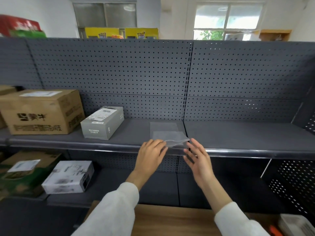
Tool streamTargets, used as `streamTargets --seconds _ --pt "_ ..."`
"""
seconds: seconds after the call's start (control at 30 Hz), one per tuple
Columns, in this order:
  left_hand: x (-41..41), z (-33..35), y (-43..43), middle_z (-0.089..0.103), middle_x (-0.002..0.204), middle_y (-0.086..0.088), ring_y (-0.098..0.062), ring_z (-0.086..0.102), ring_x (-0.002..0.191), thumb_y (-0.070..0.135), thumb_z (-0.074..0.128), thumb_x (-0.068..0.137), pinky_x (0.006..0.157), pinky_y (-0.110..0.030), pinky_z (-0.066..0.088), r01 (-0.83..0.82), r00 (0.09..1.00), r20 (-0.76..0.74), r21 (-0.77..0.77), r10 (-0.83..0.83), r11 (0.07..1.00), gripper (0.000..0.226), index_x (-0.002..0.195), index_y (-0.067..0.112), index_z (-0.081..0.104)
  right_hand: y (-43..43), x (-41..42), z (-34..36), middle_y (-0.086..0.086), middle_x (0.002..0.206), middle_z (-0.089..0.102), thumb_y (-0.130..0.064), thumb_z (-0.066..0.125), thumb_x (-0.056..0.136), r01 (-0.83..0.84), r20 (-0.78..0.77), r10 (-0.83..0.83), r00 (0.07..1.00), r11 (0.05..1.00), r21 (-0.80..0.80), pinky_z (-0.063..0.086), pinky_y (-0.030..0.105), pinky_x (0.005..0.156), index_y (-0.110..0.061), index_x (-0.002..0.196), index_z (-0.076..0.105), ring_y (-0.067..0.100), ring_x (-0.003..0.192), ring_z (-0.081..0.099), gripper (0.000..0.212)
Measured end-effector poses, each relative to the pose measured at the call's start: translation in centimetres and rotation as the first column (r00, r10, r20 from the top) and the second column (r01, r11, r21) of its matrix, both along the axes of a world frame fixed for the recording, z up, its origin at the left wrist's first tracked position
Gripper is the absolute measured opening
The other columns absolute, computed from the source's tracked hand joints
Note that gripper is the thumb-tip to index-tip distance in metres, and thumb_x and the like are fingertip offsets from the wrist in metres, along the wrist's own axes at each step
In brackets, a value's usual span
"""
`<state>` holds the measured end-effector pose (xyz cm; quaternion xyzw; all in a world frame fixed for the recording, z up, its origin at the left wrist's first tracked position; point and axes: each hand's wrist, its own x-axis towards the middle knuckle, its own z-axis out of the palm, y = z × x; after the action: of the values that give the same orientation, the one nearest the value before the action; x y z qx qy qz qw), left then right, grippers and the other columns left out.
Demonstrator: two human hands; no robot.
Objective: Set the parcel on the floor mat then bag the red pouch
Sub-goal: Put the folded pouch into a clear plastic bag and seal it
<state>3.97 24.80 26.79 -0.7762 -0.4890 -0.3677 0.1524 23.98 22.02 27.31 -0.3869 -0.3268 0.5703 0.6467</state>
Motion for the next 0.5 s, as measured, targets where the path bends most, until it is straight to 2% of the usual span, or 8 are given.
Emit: streamTargets --seconds 0.07,0.17,0.27,0.33,0.43,0.5 --pt "0.8 -0.7 -2.5 0.070 0.111 0.009 -0.012 0.062 0.099 0.035 0.052 0.100 0.085 -0.033 0.050 0.007 1.000 0.002 -0.019 -0.007 1.000 0.027 0.111 0.020 0.072 -2.0 0.6 -2.2 0.003 0.126 0.070 -0.016 0.060 0.098 0.027 -0.023 -0.029 0.999 0.999 -0.047 0.055 0.043 0.093 -0.029 0.133 0.060 0.023 0.113 0.068 0.037" --pt "2.2 -2.8 -6.5 0.070 0.112 0.010 -0.010 0.062 0.101 0.031 0.049 0.101 0.086 -0.031 0.049 0.022 1.000 0.010 -0.066 -0.021 0.998 0.027 0.112 0.020 0.072 -5.4 1.1 -5.8 0.004 0.125 0.071 -0.021 0.067 0.093 -0.041 -0.037 0.036 0.999 0.988 -0.148 0.054 0.054 0.096 -0.026 0.140 0.052 0.027 0.111 0.070 0.050" --pt "3.7 -6.1 -10.3 0.070 0.113 0.010 -0.009 0.063 0.101 0.028 0.054 0.098 0.084 -0.031 0.050 0.046 0.999 -0.013 -0.135 -0.048 0.990 0.024 0.113 0.021 0.071 -9.0 1.0 -8.8 0.007 0.119 0.073 -0.025 0.080 0.078 -0.126 -0.080 0.111 0.991 0.970 -0.209 0.056 0.056 0.090 -0.029 0.133 0.054 0.031 0.107 0.071 0.060" --pt "4.8 -9.0 -12.9 0.069 0.115 0.011 -0.009 0.063 0.101 0.027 0.057 0.096 0.085 -0.031 0.051 0.058 0.998 0.004 -0.213 -0.059 0.975 0.023 0.115 0.023 0.070 -11.3 1.0 -11.2 0.017 0.120 0.071 -0.028 0.089 0.069 -0.193 -0.144 0.164 0.976 0.957 -0.217 0.054 0.054 0.089 -0.022 0.128 0.057 0.036 0.107 0.069 0.067" --pt "6.5 -13.5 -16.8 0.068 0.117 0.009 -0.011 0.064 0.103 0.020 0.060 0.092 0.087 -0.031 0.054 0.097 0.995 0.034 -0.305 -0.091 0.947 0.027 0.117 0.023 0.068 -14.6 1.3 -14.5 0.025 0.129 0.064 -0.021 0.073 0.090 -0.217 -0.102 0.197 0.975 0.945 -0.246 0.045 0.058 0.105 -0.022 0.135 0.054 0.040 0.115 0.064 0.050" --pt "7.7 -16.1 -19.9 0.068 0.119 0.009 -0.009 0.063 0.106 0.015 0.063 0.090 0.089 -0.028 0.053 0.108 0.994 0.069 -0.371 -0.089 0.922 0.031 0.119 0.022 0.067 -16.5 2.1 -16.7 0.022 0.121 0.069 -0.011 0.060 0.098 -0.200 -0.059 0.192 0.980 0.936 -0.289 0.050 0.057 0.098 -0.030 0.137 0.050 0.039 0.108 0.066 0.044"
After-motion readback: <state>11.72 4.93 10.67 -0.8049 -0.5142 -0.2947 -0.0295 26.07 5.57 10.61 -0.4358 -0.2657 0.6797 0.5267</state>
